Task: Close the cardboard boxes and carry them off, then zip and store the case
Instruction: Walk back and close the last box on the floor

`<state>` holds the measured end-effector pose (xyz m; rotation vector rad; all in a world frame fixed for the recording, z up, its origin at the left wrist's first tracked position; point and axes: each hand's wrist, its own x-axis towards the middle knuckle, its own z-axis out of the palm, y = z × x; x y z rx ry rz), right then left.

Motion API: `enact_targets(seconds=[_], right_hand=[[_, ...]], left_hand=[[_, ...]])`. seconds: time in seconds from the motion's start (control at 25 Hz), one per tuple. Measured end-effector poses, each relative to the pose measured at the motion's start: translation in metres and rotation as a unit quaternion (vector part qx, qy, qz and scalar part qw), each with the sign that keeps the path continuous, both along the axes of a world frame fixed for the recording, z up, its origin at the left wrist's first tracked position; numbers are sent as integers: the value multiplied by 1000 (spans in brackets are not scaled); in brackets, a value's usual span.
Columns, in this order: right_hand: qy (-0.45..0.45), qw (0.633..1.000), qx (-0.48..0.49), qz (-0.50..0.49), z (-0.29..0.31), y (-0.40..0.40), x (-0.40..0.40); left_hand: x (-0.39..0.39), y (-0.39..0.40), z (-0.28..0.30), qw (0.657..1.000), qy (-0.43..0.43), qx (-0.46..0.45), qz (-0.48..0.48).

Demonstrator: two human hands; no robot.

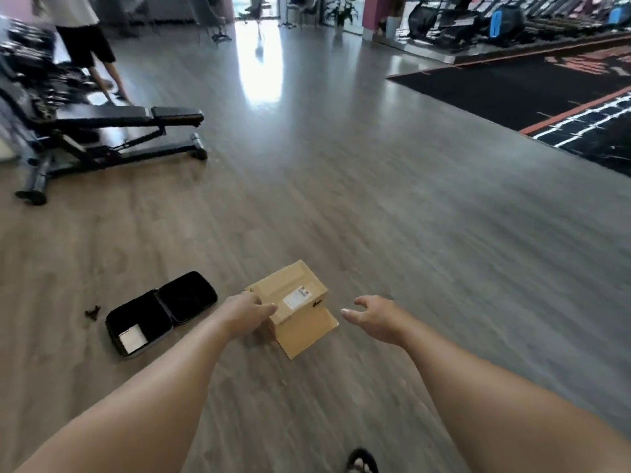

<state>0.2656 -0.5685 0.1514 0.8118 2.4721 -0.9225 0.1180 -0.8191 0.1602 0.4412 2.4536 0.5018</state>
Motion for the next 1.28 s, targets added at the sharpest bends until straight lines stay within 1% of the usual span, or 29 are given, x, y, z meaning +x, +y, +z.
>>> enact_targets(seconds=[0.12, 0.24, 0.36, 0.44, 0.56, 0.68, 0.76, 0.92, 1.0, 1.12, 1.2, 1.28], right_hand=[[-1, 999, -21, 37, -13, 36, -61], [-10, 996, -29, 80, -36, 62, -118], [-36, 994, -38, 94, -72, 81, -169], [-40, 994, -29, 97, -101, 97, -198], [-52, 992, -11, 112, -169, 120, -250], [-64, 990, -16, 124, -258, 144, -298], [-56, 989, -8, 137, -317, 158, -326], [-27, 991, -13, 131, -451, 178, -380], [-12, 992, 9, 129, -509, 186, -403], [11, 992, 45, 116, -571, 194, -424], [30, 994, 37, 103, -603, 198, -435], [42, 994, 22, 95, -626, 200, -445]], left_hand=[[-35, 28, -15, 1000, 2, -16, 27], [-72, 51, -43, 996, -35, -28, 79], [-120, 68, -85, 992, -56, -37, 105], [-150, 81, -111, 992, -50, -43, 107], [-194, 100, -178, 990, -47, -62, 117], [-231, 118, -272, 987, -56, -85, 122], [-251, 123, -332, 985, -59, -94, 130], [-283, 133, -468, 980, -54, -105, 161], [-296, 136, -526, 976, -47, -108, 183], [-317, 140, -580, 971, -33, -96, 217], [-329, 141, -610, 966, -20, -77, 245], [-333, 144, -633, 958, -14, -38, 285]])
